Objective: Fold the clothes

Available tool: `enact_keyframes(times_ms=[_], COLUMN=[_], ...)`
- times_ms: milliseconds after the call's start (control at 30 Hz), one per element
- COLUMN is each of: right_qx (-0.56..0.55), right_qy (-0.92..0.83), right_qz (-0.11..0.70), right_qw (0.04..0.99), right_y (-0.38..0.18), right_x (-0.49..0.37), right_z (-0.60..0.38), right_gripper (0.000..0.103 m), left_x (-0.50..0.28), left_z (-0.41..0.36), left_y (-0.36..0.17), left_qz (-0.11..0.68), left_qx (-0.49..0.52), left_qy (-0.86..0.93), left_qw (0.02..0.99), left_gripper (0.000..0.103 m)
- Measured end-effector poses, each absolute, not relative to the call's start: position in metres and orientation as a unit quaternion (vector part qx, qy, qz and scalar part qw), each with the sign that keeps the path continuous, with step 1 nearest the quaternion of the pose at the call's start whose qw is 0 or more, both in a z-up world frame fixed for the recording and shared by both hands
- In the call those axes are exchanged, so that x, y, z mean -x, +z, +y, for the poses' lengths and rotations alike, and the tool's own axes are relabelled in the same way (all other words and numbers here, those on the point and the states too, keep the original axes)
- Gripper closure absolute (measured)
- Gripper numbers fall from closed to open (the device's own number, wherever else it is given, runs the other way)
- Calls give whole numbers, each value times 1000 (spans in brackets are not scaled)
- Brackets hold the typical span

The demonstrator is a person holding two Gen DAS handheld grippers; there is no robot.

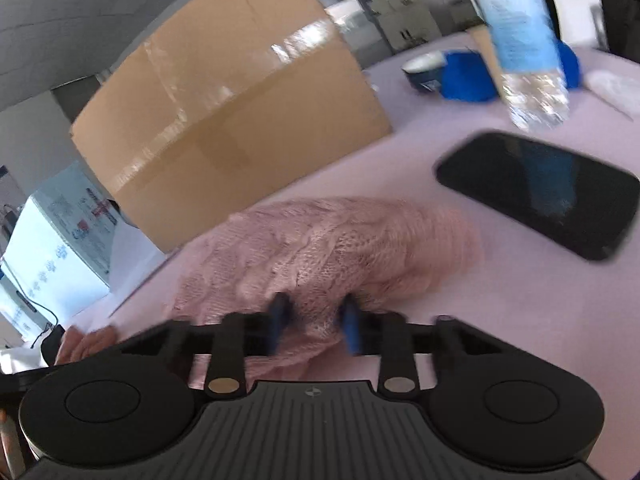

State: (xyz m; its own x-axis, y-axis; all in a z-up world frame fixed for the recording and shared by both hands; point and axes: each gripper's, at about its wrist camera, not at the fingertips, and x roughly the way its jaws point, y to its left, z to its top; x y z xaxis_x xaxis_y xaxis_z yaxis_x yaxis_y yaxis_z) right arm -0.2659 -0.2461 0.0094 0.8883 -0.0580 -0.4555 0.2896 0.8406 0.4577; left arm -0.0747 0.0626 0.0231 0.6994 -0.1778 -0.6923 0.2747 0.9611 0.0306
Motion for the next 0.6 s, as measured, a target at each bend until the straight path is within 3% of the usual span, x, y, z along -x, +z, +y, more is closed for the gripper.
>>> enact_keyframes(times_ms=[167, 433, 567, 600], right_qx=[-172, -159, -136, -132], right_qy=[-121, -121, -91, -91], right_qz=[152, 110, 162, 189], right_qw=[966, 974, 973, 969], right_y=[34, 42, 44, 43], right_x=[232, 198, 196, 197], right_z=[-208, -185, -184, -186], right_gripper=[94, 94, 94, 94], left_x=[39, -32, -32, -32], left_z=[50, 93, 94, 96], left_y=[33, 50, 51, 48], left_qz=[365, 331, 329, 346], left_qx=[-70, 7, -10, -10], left_qy=[-76, 25, 27, 18], left_qw=[925, 943, 944, 938], left_gripper=[82, 82, 81, 76])
